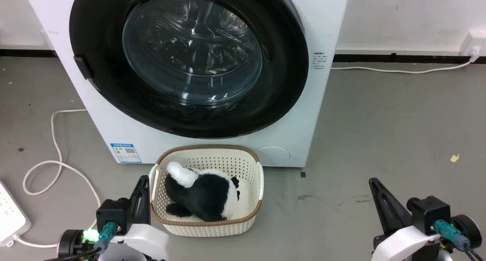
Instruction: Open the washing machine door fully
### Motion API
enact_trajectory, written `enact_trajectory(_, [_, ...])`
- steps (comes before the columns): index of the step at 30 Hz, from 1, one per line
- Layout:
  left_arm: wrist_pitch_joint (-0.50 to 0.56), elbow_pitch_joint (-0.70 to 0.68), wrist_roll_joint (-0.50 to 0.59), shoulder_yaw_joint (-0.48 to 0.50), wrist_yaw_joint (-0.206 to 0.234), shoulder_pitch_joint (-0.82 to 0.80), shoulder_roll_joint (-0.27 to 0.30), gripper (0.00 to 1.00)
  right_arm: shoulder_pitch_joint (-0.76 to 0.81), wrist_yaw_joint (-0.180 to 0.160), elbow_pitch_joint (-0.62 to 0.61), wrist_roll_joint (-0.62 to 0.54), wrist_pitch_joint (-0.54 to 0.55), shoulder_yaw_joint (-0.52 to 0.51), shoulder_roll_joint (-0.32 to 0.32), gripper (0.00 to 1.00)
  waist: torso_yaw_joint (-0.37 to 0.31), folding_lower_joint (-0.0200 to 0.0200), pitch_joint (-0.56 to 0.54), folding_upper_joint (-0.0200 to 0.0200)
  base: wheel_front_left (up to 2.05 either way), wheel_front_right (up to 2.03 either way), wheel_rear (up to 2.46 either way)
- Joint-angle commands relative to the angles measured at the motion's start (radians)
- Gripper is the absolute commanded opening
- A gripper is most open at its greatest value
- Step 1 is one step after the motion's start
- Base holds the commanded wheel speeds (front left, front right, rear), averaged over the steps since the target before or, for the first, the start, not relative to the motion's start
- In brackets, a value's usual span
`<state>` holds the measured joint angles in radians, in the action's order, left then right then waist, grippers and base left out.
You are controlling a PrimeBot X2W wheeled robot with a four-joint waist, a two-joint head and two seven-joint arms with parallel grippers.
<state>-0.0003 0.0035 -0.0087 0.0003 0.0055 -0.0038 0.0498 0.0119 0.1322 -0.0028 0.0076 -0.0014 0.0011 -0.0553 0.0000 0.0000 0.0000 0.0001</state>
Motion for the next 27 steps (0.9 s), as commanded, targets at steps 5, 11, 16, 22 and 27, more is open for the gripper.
enact_trajectory(5, [0.0, -0.004, 0.009, 0.0, -0.005, 0.004, 0.0, 0.0, -0.012, -0.002, 0.003, -0.008, 0.001, -0.001, 0.005, 0.0, 0.0, 0.0, 0.0, -0.0001, 0.0, 0.0, 0.0])
enact_trajectory(11, [0.0, -0.004, 0.009, 0.0, -0.005, 0.004, 0.0, 0.0, -0.012, -0.002, 0.003, -0.008, 0.001, -0.001, 0.005, 0.0, 0.0, 0.0, 0.0, -0.0001, 0.0, 0.0, 0.0])
enact_trajectory(16, [0.0, -0.004, 0.009, 0.0, -0.005, 0.004, 0.0, 0.0, -0.012, -0.002, 0.003, -0.008, 0.001, -0.001, 0.005, 0.0, 0.0, 0.0, 0.0, -0.0001, 0.0, 0.0, 0.0])
enact_trajectory(22, [0.0, -0.004, 0.009, 0.0, -0.005, 0.004, 0.0, 0.0, -0.012, -0.002, 0.003, -0.008, 0.001, -0.001, 0.005, 0.0, 0.0, 0.0, 0.0, -0.0001, 0.0, 0.0, 0.0])
enact_trajectory(27, [0.0, -0.004, 0.009, 0.0, -0.005, 0.004, 0.0, 0.0, -0.012, -0.002, 0.003, -0.008, 0.001, -0.001, 0.005, 0.0, 0.0, 0.0, 0.0, -0.0001, 0.0, 0.0, 0.0])
